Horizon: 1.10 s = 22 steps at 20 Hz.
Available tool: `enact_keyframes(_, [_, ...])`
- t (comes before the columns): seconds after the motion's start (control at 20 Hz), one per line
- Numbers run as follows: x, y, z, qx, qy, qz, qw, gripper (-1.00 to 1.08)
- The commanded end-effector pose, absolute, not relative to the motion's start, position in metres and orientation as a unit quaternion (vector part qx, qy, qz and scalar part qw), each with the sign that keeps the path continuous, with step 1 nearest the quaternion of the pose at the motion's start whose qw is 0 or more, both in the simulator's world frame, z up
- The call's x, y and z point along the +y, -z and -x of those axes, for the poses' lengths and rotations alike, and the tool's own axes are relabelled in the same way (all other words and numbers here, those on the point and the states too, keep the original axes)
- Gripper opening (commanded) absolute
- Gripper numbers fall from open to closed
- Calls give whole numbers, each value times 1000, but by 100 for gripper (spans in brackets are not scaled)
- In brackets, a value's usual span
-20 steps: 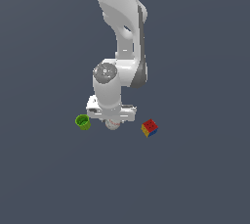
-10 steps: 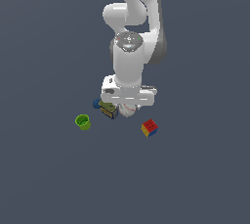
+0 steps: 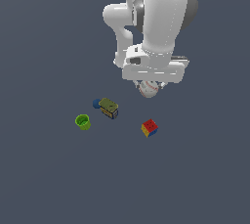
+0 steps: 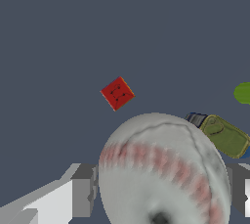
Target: Pick up a designated object from a clutter of objects.
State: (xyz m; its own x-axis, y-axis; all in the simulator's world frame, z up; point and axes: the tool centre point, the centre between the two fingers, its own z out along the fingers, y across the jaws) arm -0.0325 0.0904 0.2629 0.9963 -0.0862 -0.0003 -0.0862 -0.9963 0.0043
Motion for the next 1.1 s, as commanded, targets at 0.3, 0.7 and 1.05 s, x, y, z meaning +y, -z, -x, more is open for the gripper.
enact_keyframes(0.3, [159,-346,54,-43,0,-999,2,-100])
enact_keyframes(0.7, [210,-406,67,-43,0,-999,1,-100])
enact_keyframes(1.05, [233,-433,71,-43,0,-999,0,-100])
